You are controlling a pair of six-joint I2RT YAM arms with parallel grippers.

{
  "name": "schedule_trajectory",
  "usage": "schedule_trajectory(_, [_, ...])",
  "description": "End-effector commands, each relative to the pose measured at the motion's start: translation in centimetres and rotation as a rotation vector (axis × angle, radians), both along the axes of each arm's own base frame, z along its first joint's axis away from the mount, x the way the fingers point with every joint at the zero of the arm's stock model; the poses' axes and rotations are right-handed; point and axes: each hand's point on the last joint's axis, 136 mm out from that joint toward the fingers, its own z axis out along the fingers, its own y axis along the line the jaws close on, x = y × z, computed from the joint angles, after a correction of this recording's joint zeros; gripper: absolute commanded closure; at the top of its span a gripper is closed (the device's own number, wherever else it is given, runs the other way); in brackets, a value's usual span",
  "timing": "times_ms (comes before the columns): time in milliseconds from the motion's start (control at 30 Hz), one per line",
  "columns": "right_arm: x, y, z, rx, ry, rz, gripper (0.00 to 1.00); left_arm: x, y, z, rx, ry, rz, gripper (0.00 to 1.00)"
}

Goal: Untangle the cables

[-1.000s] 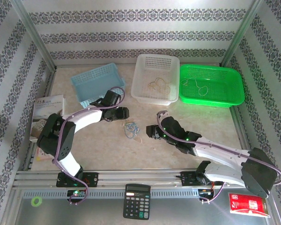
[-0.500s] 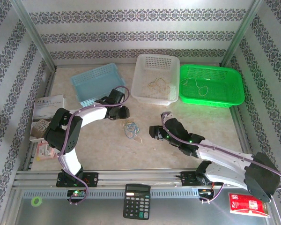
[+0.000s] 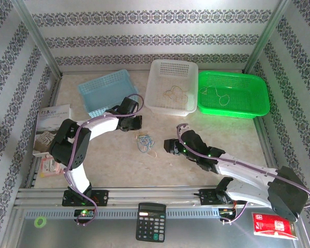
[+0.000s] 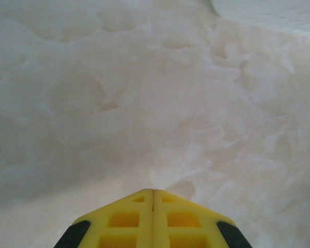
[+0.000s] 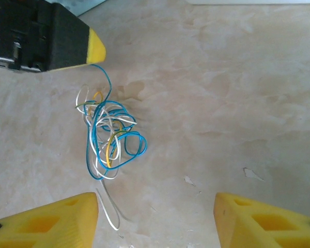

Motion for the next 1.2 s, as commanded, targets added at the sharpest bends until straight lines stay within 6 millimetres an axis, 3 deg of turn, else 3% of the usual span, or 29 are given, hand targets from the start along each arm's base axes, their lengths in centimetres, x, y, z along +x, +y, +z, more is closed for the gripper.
schedule_trajectory(0, [0.9,2.0,2.7,0.052,-0.065,0.067,0.37,-0.2,-1.7,6.0,-0.1,-0.08,-0.052,1.0])
schedule_trajectory(200, [2.1,4.5,4.8,0.071,-0.121,0.142,0.34,-1.4,-3.8,13.4,-0.292,-0.161,-0.081,1.0])
schedule_trajectory(400, [3.6,6.1,5.3,0.05,-0.147,0.169,0.33,-2.3,-5.0,19.7,-0.435,-0.252,-0.093,1.0])
schedule_trajectory(633, [5.3,7.2,3.8,0.022,-0.148,0.149,0.33,-3.0,-5.7,26.0,-0.568,-0.341,-0.096,1.0])
schedule_trajectory(867, [7.6,6.5,0.9,-0.02,-0.138,0.047,0.35,-3.6,-6.0,30.7,-0.665,-0.4,-0.103,1.0])
schedule_trajectory(933, [8.2,6.1,0.0,-0.016,-0.13,0.018,0.43,-3.7,-6.0,31.9,-0.69,-0.413,-0.102,1.0])
schedule_trajectory(1033, [8.7,5.5,-1.3,-0.005,-0.112,-0.015,0.67,-3.8,-5.9,33.4,-0.715,-0.435,-0.1,1.0])
schedule_trajectory(1167, [8.6,4.6,-2.8,0.001,-0.087,-0.034,0.91,-3.9,-5.9,35.1,-0.733,-0.464,-0.103,1.0])
